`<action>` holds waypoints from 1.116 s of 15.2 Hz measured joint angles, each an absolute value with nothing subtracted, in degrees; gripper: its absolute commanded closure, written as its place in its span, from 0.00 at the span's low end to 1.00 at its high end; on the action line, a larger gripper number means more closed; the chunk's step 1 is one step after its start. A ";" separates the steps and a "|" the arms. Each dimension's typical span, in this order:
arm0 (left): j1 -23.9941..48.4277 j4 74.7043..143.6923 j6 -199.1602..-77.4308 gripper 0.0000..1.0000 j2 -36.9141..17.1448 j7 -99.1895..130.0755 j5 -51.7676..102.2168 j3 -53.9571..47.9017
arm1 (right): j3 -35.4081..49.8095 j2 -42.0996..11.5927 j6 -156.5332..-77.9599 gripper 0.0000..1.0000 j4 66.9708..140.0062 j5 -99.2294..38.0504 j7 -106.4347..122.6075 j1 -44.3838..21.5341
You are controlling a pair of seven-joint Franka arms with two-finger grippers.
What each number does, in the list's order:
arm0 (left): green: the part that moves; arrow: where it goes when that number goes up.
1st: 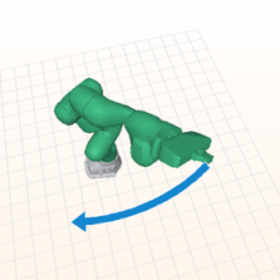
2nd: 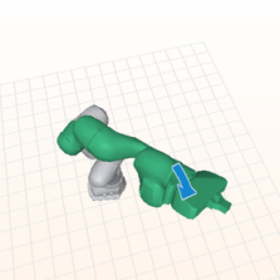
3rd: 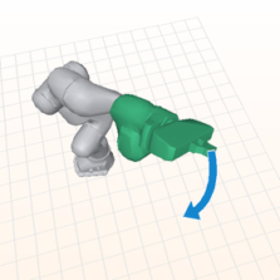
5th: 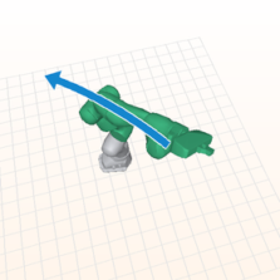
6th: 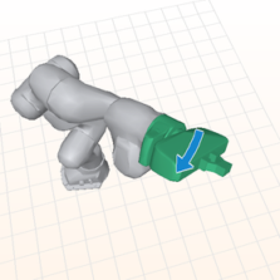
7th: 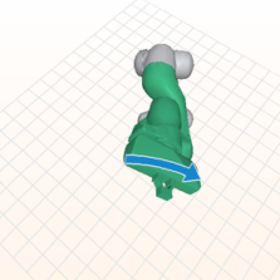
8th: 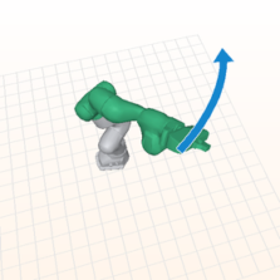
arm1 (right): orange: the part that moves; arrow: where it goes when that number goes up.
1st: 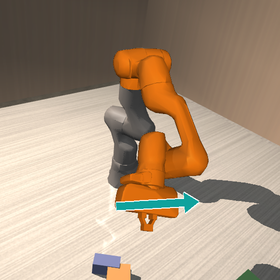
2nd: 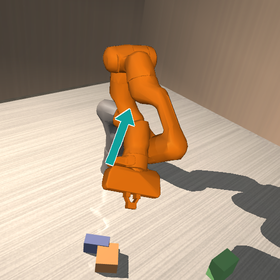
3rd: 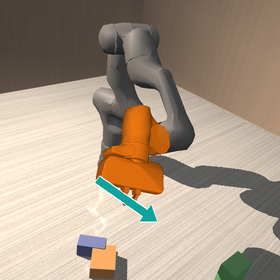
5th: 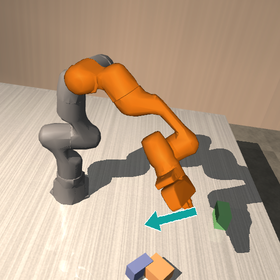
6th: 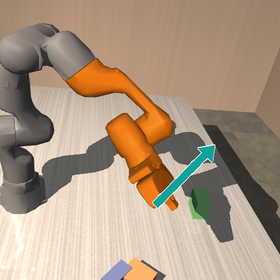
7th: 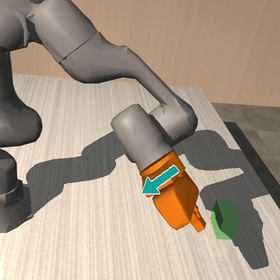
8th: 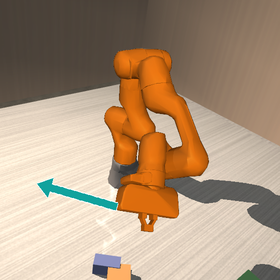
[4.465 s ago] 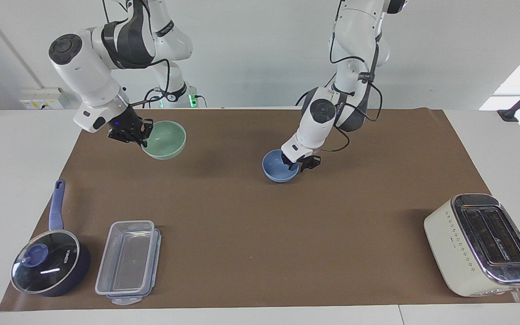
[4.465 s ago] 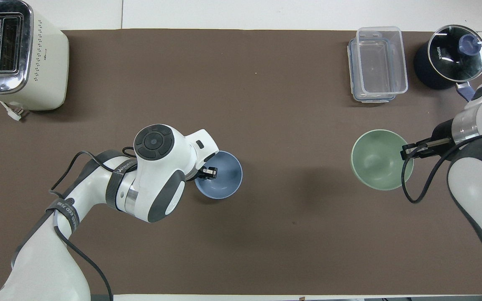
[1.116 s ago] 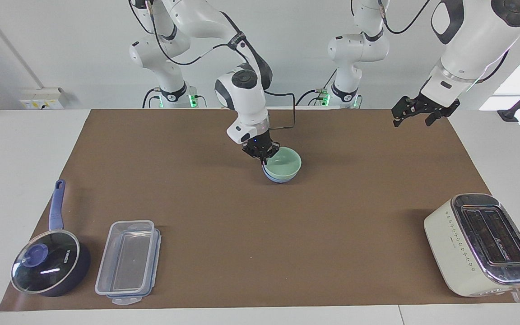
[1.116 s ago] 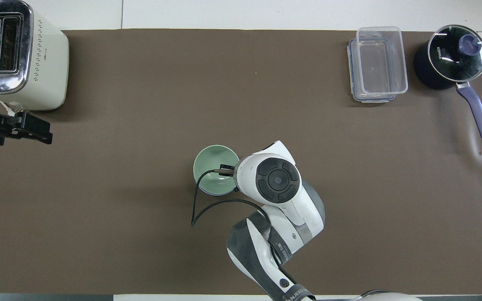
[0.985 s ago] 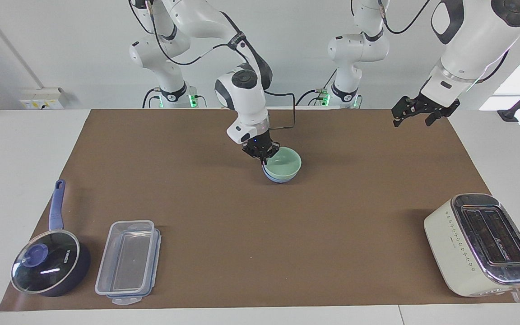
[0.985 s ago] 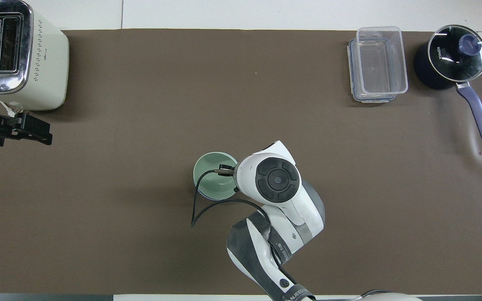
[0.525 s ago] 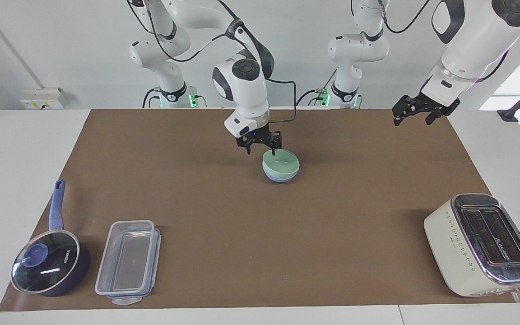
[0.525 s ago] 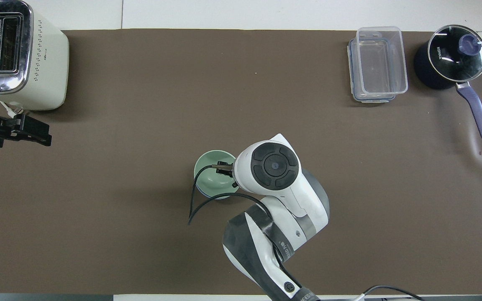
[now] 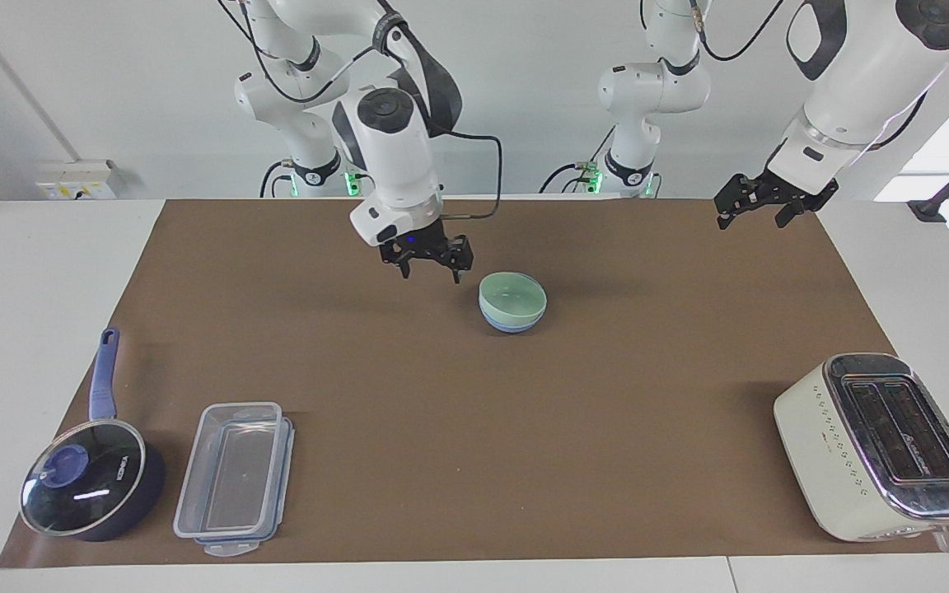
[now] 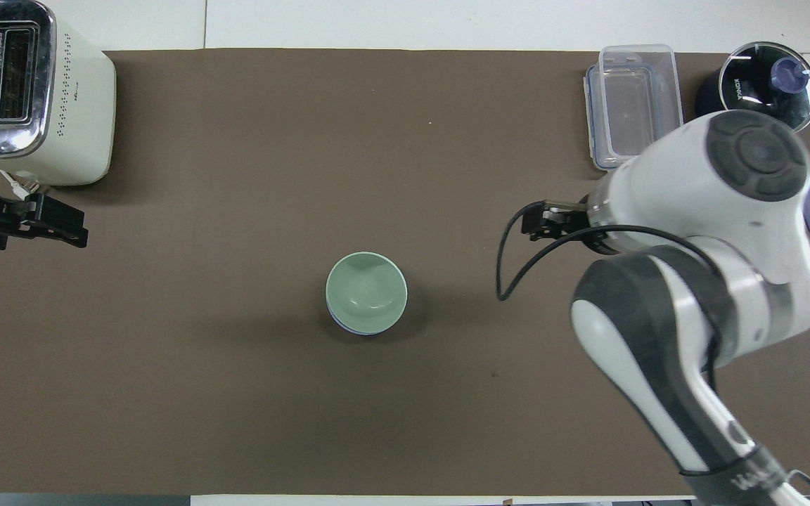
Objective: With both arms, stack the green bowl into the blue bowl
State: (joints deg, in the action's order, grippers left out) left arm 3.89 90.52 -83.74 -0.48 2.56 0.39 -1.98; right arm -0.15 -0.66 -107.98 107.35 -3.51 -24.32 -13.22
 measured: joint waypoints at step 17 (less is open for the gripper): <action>3.91 90.54 -83.67 0.00 -0.44 2.56 0.43 -2.04 | -7.51 0.34 -86.12 0.00 94.58 2.03 3.59 2.99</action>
